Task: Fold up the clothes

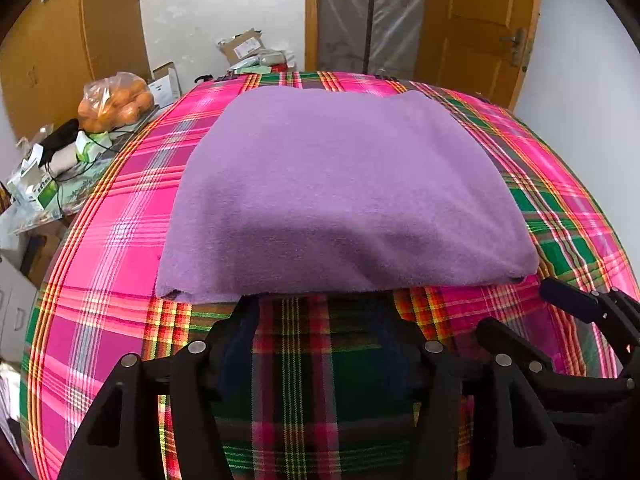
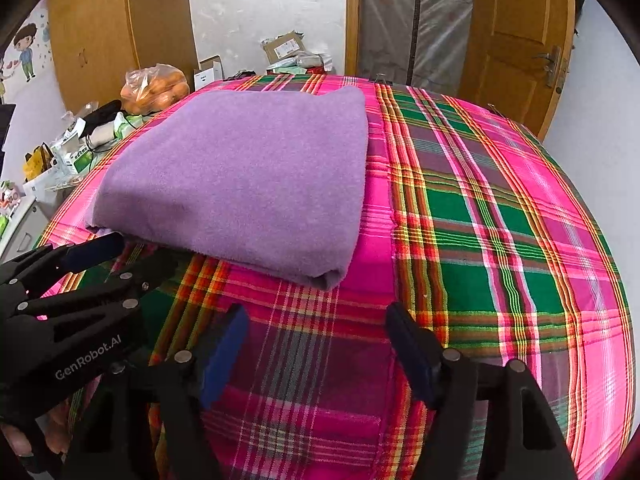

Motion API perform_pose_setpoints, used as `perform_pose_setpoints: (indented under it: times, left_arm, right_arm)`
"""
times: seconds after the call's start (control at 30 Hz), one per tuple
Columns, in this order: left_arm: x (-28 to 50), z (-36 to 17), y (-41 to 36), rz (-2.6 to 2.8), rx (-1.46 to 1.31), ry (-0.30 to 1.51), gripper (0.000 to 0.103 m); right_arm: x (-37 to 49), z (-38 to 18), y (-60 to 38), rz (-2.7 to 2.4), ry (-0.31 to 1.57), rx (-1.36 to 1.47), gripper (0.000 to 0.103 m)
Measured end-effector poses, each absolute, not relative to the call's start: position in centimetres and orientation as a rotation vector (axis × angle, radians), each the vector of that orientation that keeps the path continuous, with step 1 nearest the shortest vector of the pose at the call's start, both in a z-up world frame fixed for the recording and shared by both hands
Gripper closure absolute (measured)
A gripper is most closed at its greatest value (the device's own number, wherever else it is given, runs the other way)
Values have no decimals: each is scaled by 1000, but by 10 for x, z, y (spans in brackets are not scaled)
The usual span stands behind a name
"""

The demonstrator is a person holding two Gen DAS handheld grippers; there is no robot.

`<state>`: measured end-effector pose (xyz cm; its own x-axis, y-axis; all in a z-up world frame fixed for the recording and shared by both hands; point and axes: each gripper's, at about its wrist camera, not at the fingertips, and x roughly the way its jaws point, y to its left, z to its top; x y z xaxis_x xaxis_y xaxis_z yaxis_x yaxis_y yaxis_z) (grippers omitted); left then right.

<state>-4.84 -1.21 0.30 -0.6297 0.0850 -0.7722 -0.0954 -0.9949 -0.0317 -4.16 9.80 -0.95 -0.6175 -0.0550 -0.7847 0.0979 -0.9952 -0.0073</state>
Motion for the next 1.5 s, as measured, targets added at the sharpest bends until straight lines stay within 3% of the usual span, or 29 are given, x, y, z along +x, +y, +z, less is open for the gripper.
perform_pose_setpoints:
  times: [0.17,0.37,0.67,1.5]
  left_arm:
    - [-49,3,-11,2758,-1306,9,39]
    - [-50,3,-9,2776,-1317,10,38]
    - [-50,3,-9,2791,-1324,8,37]
    - [-50,3,-12,2794,-1325,0,37]
  right_arm:
    - [-36,-7,102,-2828,142,1351,31]
    - [-40,-9,129,-2860,-11,1394,26]
    - [-47,-12,125,-2833,10,1392,21]
    - [-49,-13,123,-2833,6,1392,21]
